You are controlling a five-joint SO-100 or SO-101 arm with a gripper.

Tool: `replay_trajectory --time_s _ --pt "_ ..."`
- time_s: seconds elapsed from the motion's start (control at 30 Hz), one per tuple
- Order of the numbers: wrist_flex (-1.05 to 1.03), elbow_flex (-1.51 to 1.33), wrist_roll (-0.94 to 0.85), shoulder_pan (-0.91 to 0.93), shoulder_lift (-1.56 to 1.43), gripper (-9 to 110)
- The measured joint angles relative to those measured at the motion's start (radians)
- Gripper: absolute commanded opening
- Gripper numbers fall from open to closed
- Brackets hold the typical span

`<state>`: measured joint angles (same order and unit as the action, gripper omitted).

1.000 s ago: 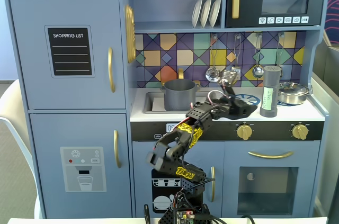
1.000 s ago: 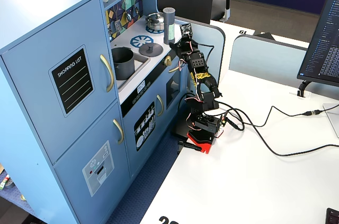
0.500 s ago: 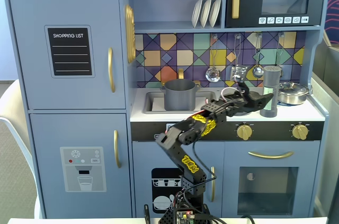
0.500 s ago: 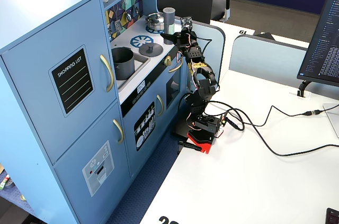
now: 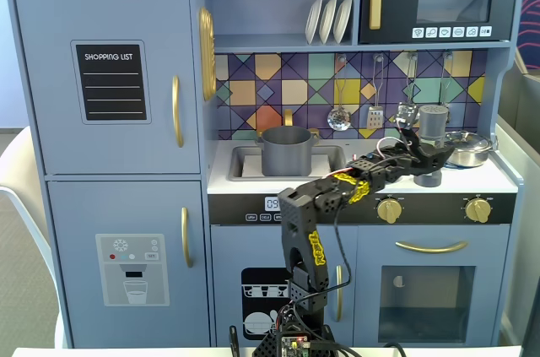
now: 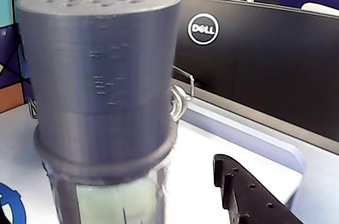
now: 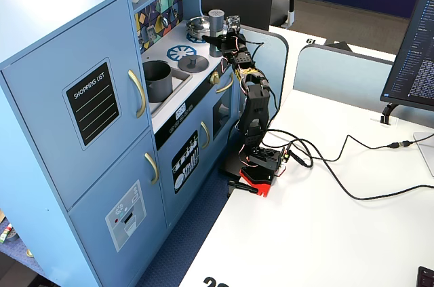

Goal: Put salt in the gray recipient

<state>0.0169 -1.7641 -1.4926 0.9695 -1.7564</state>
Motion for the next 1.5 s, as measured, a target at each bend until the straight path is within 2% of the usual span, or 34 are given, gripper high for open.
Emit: replay_trajectory --time_s 0.2,0.27,0.4,0.67,0.83,0.93,1.1,1.27,1.5 --pt "0.009 0.141 -0.005 -0.035 0.15 49" --pt "0.009 0.175 -0.005 -0.044 0.179 38" --pt "0.041 0.218 -0.037 -0.054 0.216 1" --pt "0.127 0.239 -0.015 -0.109 0.209 0" --pt "-0.002 0.239 0.098 -0.138 0.049 0" --pt "-0.189 0.255 0.249 -0.209 -0.107 0" --pt "-0.488 0.282 0.62 -0.446 -0.319 0" --pt "-0.655 0.341 1.054 -0.675 -0.371 0" --pt "-0.795 0.436 1.718 -0.859 -0.328 0"
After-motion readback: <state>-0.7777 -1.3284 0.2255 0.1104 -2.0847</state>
